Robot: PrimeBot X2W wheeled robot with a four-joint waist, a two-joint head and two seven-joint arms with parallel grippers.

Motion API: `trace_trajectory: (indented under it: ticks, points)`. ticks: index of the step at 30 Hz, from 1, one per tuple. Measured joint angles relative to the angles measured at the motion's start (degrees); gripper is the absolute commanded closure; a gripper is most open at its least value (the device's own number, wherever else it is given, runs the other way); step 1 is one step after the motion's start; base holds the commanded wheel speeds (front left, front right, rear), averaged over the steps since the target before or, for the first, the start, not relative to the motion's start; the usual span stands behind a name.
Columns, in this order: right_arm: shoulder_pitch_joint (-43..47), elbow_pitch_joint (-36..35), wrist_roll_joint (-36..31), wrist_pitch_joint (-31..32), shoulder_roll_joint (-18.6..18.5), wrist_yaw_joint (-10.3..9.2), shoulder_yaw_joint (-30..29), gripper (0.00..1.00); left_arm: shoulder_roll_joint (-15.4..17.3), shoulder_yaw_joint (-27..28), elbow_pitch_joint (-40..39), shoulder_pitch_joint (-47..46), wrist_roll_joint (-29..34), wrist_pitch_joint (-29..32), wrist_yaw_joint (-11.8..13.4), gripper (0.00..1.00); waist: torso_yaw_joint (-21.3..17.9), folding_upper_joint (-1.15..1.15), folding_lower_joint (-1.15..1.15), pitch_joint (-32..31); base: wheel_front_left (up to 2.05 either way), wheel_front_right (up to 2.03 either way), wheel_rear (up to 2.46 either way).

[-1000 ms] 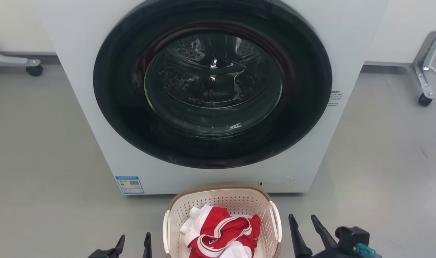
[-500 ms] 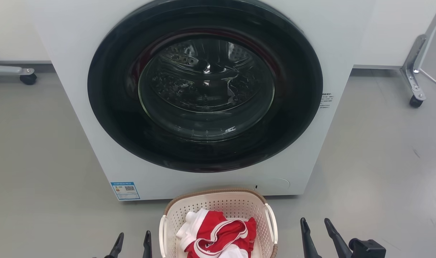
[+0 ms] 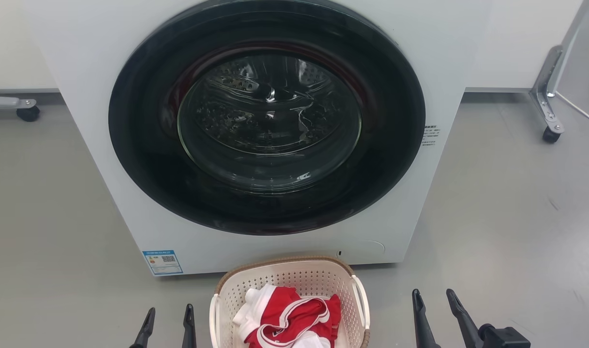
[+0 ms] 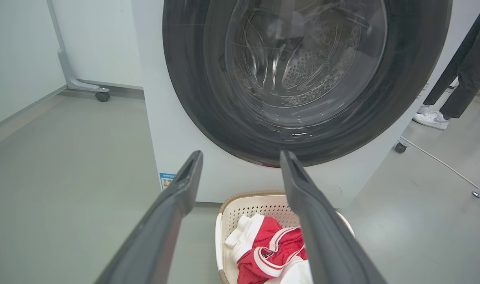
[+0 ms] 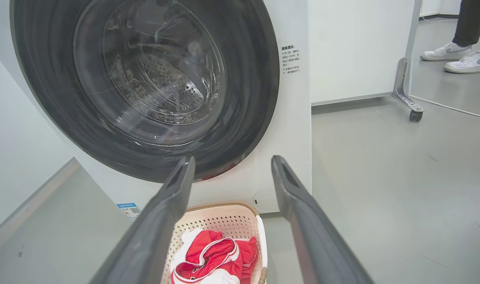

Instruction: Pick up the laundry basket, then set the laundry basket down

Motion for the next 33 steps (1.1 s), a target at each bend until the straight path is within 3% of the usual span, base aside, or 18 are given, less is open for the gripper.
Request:
trace_trajectory:
  ticks: [23, 24, 33]
  points:
    - [1.23, -3.24, -3.85, 0.00, 1.11, 0.00, -2.57, 0.00, -0.31, 2.00, -3.16, 0.98, 2.58, 0.00, 0.00, 0.00, -0.07, 0.00, 0.01, 0.38, 0.00, 0.00, 0.00]
    - [1.24, -3.34, -3.87, -0.01, 1.12, 0.00, -2.66, 1.00, -0.33, 2.10, -3.32, 0.99, 2.60, 0.00, 0.00, 1.00, -0.07, 0.00, 0.00, 0.40, 0.00, 0.00, 0.00]
    - [3.03, 0.14, -2.98, 0.48, 1.15, 0.25, -2.86, 1.00, -0.62, 2.24, 0.04, 2.24, 1.66, 0.60, -0.18, 1.00, -0.09, 0.00, 0.01, 0.47, 0.00, 0.00, 0.00]
